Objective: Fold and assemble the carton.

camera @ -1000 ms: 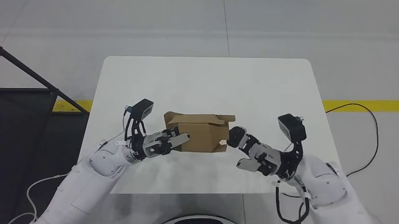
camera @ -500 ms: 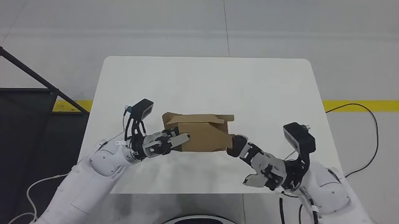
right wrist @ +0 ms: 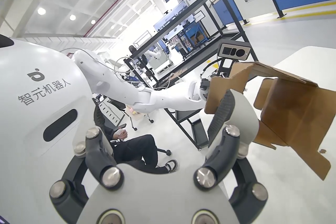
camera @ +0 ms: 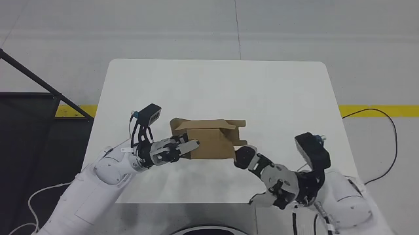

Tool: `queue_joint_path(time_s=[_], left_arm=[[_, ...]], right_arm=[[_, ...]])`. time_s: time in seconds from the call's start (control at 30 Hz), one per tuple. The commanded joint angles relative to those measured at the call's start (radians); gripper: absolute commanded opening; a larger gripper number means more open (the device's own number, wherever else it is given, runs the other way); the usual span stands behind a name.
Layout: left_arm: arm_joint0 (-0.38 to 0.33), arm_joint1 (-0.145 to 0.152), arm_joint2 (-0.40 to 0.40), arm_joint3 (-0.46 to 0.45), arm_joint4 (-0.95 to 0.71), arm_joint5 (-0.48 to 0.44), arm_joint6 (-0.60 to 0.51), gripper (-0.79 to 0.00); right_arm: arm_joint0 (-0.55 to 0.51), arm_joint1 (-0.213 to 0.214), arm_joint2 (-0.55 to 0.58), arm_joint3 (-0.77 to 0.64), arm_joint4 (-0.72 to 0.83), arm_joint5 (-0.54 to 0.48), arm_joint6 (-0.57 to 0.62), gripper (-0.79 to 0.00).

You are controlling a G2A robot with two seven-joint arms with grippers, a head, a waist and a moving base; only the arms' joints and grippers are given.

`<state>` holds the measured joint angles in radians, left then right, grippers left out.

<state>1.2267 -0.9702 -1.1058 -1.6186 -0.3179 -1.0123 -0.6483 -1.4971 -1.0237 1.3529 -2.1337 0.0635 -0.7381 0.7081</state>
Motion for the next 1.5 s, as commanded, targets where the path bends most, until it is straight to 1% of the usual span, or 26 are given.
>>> queue_joint_path(time_s=[0.0, 0.23, 0.4, 0.6, 0.97, 1.47], left_arm=[[0.0, 0.0, 0.0, 0.0, 0.0, 0.0, 0.0, -0.785], [0.0, 0.0, 0.0, 0.0, 0.0, 0.0, 0.0, -0.785], [0.0, 0.0, 0.0, 0.0, 0.0, 0.0, 0.0, -0.785], [0.0, 0.0, 0.0, 0.0, 0.0, 0.0, 0.0, -0.785], [0.0, 0.0, 0.0, 0.0, 0.0, 0.0, 0.0, -0.785], [0.0, 0.0, 0.0, 0.0, 0.0, 0.0, 0.0, -0.785]], right_arm=[[-0.006, -0.003, -0.006, -0.016, -0.065, 0.013, -0.037, 0.0], [-0.017, -0.016, -0.045, -0.064, -0.272, 0.061, -0.159, 0.0], [-0.009, -0.026, -0.079, -0.095, -0.427, 0.123, -0.244, 0.0], [0.009, -0.038, -0.136, -0.113, -0.583, 0.202, -0.311, 0.0], [0.054, -0.054, -0.233, -0.1, -0.724, 0.274, -0.346, 0.0], [0.061, -0.06, -0.271, -0.104, -0.784, 0.286, -0.349, 0.0]])
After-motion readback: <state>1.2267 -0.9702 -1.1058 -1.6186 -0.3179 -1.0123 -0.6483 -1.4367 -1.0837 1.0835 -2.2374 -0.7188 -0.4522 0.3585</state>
